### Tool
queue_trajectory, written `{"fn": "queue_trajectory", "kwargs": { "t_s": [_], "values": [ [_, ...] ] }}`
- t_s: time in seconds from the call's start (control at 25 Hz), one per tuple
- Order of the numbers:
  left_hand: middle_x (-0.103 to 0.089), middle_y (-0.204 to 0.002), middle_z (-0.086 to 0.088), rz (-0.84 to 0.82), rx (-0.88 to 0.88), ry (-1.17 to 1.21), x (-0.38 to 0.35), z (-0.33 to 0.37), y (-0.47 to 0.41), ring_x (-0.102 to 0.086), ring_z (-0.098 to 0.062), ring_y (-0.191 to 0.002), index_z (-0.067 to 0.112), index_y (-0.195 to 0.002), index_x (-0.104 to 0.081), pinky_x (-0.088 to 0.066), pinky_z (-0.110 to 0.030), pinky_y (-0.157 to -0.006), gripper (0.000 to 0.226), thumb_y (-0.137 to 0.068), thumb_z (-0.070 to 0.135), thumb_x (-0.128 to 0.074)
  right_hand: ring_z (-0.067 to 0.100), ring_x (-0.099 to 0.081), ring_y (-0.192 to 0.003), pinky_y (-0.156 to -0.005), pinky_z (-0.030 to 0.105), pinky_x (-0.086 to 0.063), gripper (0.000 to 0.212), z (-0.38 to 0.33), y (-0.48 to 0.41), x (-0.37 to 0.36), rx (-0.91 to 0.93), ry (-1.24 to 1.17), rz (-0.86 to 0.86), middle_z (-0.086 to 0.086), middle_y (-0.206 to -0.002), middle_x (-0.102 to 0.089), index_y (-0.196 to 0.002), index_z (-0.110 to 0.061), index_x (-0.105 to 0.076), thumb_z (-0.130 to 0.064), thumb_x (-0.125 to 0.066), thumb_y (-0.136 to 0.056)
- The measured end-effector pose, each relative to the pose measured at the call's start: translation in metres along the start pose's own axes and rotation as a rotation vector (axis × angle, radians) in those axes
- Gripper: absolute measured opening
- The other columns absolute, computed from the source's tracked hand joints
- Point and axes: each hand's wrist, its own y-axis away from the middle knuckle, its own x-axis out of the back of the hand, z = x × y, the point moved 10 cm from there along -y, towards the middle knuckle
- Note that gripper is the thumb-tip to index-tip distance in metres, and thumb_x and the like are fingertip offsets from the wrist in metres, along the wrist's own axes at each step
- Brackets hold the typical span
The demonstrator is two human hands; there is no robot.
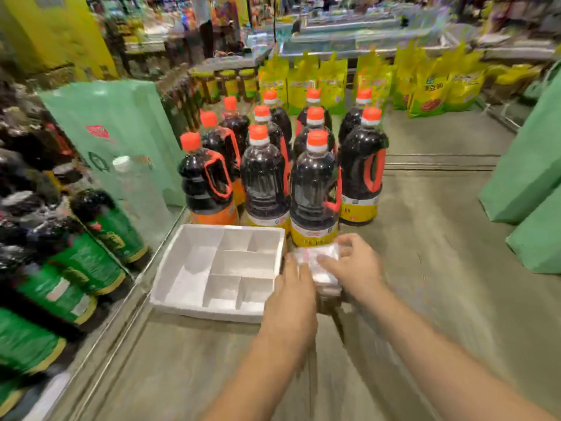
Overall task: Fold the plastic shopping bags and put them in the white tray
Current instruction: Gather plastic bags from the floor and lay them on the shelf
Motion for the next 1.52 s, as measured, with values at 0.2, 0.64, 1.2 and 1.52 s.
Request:
{"fn": "queue_trajectory", "kwargs": {
  "t_s": [0.2,0.64,1.2,1.52],
  "values": [
    [-0.069,-0.085,-0.004,-0.052,-0.021,-0.293,-0.015,0.004,0.006,-0.065,-0.021,-0.07,0.011,-0.087,-0.077,-0.043,-0.025,-0.04,0.053,-0.036,0.02,-0.087,0.018,-0.061,-0.082,-0.071,0.036,-0.05,0.036,0.022,0.003,-0.015,0.055,0.228,0.019,-0.008,-0.086,-0.062,-0.101,-0.026,-0.059,-0.034,-0.083,-0.075],
    [0.001,-0.165,-0.018,-0.239,-0.015,-0.359,-0.008,0.007,-0.003,-0.058,-0.025,-0.124,-0.001,-0.155,-0.007,-0.05,-0.035,-0.083,0.061,-0.103,0.012,-0.036,0.023,-0.057,-0.116,-0.094,0.043,-0.05,0.026,0.0,0.047,-0.019,0.518,0.607,0.033,0.0,-0.124,-0.064,-0.11,-0.02,-0.072,-0.031,-0.066,-0.088],
    [0.005,-0.167,-0.005,-0.219,-0.236,-0.364,0.091,0.041,0.062,0.007,-0.031,-0.153,0.029,-0.159,-0.009,0.001,-0.052,-0.122,0.069,-0.1,0.064,-0.022,0.021,-0.021,-0.15,-0.123,0.04,-0.008,0.072,-0.048,0.129,0.063,0.364,0.892,-0.102,0.0,-0.16,-0.031,-0.151,-0.03,-0.038,-0.067,-0.022,-0.091],
    [0.004,-0.167,-0.004,0.03,-0.705,-0.324,0.159,0.196,0.149,0.008,-0.035,-0.152,0.034,-0.159,-0.007,0.008,-0.055,-0.121,0.089,-0.081,0.076,0.0,0.022,-0.018,-0.151,-0.125,0.046,-0.007,0.074,-0.11,0.277,0.234,0.184,1.002,0.313,0.003,-0.16,-0.032,-0.147,-0.035,-0.045,-0.075,-0.031,-0.086]
  ]
}}
